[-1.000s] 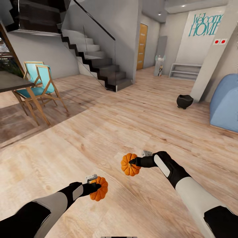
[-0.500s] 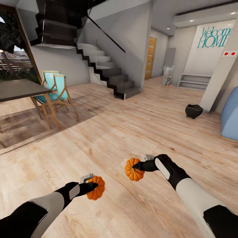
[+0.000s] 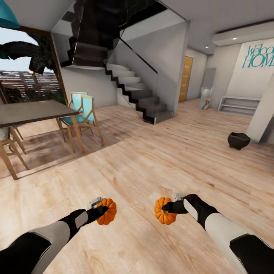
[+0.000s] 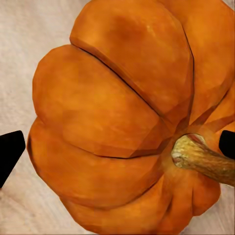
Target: Place each of the two pumpkins and all three candles from the living room inside a cabinet in the living room (use any cabinet), then make sure every cabinet is closed, and position the cauldron so it is next to a table in the living room.
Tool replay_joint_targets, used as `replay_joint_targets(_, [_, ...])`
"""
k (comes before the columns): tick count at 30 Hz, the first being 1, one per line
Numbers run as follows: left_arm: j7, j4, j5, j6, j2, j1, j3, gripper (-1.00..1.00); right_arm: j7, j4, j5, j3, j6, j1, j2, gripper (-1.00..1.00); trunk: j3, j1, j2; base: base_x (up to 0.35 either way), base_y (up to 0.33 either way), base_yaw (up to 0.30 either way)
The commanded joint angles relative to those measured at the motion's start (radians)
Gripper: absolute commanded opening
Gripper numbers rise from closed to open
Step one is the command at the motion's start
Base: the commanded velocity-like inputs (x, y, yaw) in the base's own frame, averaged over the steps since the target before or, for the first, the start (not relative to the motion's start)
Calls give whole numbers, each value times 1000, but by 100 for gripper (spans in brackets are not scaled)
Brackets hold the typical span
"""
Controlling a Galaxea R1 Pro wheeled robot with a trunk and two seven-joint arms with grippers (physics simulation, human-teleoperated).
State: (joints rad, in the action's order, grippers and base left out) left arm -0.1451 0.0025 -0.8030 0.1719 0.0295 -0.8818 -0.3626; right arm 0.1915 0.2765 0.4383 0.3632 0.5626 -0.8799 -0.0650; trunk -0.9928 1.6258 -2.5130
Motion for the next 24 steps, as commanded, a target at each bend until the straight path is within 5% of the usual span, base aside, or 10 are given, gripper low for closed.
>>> replay_joint_targets(1, [-2,2,-8,-9,0,0,-15,-100,7,-4,9,-2,3,0,0,-100,4,-1,0,0,0,230])
replay_joint_targets(10, [-2,19,-10,-62,0,0,-15,-100,5,-34,8,70,-9,4,2,-100,45,-5,2,0,0,250])
replay_joint_targets(16, [-2,21,-10,-64,-1,0,-15,-100,5,-35,8,79,-9,4,4,-100,71,-7,3,0,0,266])
replay_joint_targets(24, [2,23,-10,-64,-4,0,-16,-100,5,-40,8,81,-9,4,7,-100,69,-7,3,0,0,271])
